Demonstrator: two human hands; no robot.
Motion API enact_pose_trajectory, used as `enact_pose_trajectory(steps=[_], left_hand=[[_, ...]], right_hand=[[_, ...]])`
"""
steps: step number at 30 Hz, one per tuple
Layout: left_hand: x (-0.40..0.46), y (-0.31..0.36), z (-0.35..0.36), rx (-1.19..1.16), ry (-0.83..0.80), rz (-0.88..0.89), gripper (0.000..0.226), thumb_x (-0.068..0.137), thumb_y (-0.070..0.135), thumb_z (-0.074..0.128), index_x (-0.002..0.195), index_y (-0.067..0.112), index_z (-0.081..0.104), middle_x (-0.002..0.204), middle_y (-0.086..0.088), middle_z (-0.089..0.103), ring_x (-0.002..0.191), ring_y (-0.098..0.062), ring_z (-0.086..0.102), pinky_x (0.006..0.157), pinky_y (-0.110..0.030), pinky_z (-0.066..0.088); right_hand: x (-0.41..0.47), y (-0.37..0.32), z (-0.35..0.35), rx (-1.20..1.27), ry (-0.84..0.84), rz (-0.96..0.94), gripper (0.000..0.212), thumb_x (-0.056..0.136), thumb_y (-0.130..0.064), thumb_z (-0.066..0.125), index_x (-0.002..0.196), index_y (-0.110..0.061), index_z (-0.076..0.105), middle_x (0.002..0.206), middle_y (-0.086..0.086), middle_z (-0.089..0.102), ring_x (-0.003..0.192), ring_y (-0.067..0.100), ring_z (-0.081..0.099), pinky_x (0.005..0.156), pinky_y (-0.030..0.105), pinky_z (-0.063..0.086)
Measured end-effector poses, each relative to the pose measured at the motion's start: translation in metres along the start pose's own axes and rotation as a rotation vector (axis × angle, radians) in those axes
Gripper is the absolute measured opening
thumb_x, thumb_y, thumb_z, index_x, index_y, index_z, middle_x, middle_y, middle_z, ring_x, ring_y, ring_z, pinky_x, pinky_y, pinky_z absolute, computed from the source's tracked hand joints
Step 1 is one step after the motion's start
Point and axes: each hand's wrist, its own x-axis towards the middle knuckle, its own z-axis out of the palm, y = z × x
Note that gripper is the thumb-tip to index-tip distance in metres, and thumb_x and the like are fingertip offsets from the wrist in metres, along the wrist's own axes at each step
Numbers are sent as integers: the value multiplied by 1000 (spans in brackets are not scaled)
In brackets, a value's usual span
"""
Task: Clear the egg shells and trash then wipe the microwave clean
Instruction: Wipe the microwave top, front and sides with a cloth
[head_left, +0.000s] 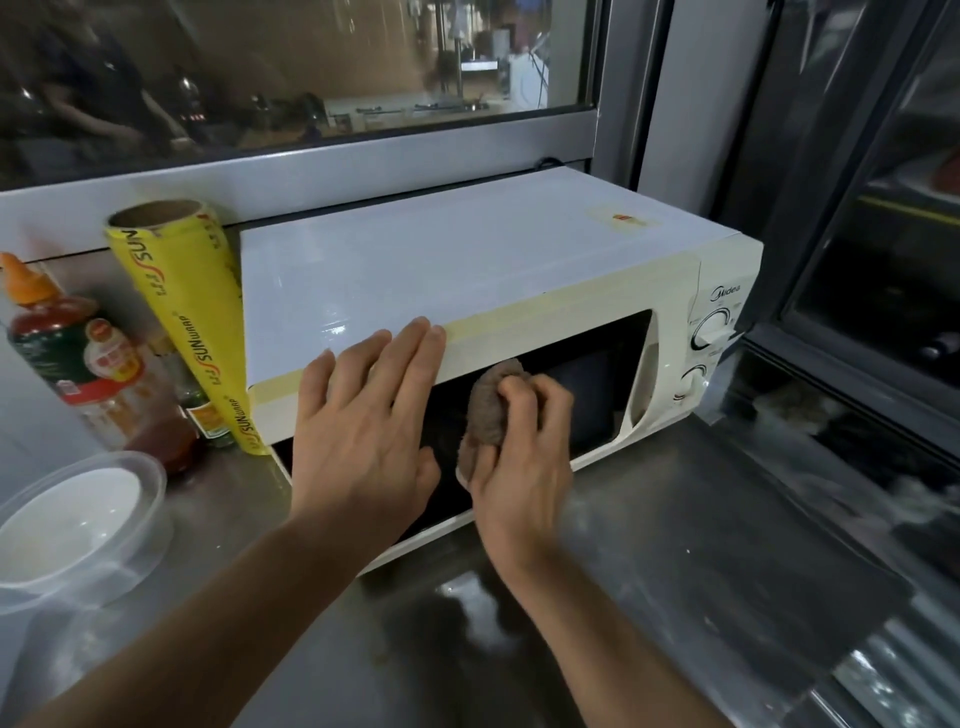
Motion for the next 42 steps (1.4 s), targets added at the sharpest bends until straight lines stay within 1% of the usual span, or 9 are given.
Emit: enact_pose_trajectory(steps=[6, 9, 12, 16, 19, 26, 30, 36, 42], left_hand=[[-1, 0, 2, 3, 24, 6, 90, 57, 24, 69, 141, 12, 38, 143, -4, 45, 122, -26, 37, 100, -43, 25], [-1, 0, 4, 1, 33, 6, 91, 56, 20, 72, 141, 13, 39, 143, -3, 45, 122, -25, 37, 101, -43, 24], [0, 1, 5, 4, 28, -8, 89, 58, 20, 71, 141, 13, 39, 143, -2, 45, 123, -24, 36, 101, -42, 23], [-1, 2, 4, 21, 20, -14, 90, 57, 21, 71, 141, 13, 39, 143, -3, 45, 123, -25, 36, 99, -42, 25], [0, 1, 4, 48, 6, -7, 91, 58, 24, 70, 142, 14, 36, 144, -3, 43, 123, -25, 34, 98, -41, 25], [-1, 2, 2, 64, -19, -5, 89, 62, 27, 67, 143, 14, 32, 146, -5, 39, 126, -27, 32, 100, -43, 23], [-1, 2, 0, 62, -23, -6, 88, 62, 30, 60, 144, 11, 31, 147, -7, 38, 125, -30, 32, 102, -48, 22], [0, 9, -3, 65, 11, -20, 90, 61, 25, 61, 144, 8, 31, 150, -9, 32, 132, -31, 26, 109, -51, 12], [12, 24, 1, 91, -11, 8, 87, 66, 27, 65, 144, 8, 32, 147, -11, 38, 130, -32, 32, 106, -56, 21]], right_hand=[[20, 64, -13, -4, 46, 92, 51, 63, -6, 37, 112, -14, 45, 116, 7, 40, 92, 22, 51, 82, 36, 49], [28, 92, -14, -3, 105, 252, 49, 65, 17, 44, 110, 0, 49, 111, 21, 44, 85, 21, 48, 77, 16, 45], [8, 83, 0, 10, 88, 318, 45, 73, 7, 49, 116, -2, 45, 114, 19, 42, 96, 32, 50, 83, 30, 43], [-46, 43, 21, 83, -101, 233, 32, 85, -13, 44, 116, -15, 42, 115, 10, 41, 95, 25, 52, 83, 32, 47], [-49, 52, 19, 68, -173, 160, 35, 80, -8, 49, 114, -14, 43, 116, 9, 41, 96, 22, 53, 79, 28, 47], [-23, 109, -10, -21, -234, 403, 36, 80, 5, 56, 114, -2, 47, 117, 17, 41, 92, 30, 54, 78, 28, 41], [-27, 130, -32, 28, -137, 605, 35, 82, 3, 60, 115, 1, 49, 112, 18, 51, 93, 20, 49, 75, 11, 28], [9, 167, -24, 137, -14, 954, 45, 86, -18, 64, 124, -1, 47, 121, 21, 58, 113, 32, 55, 101, 38, 41], [24, 183, -17, 423, 65, 1091, 43, 90, -14, 60, 127, -3, 42, 110, 12, 58, 101, 21, 57, 93, 30, 47]])
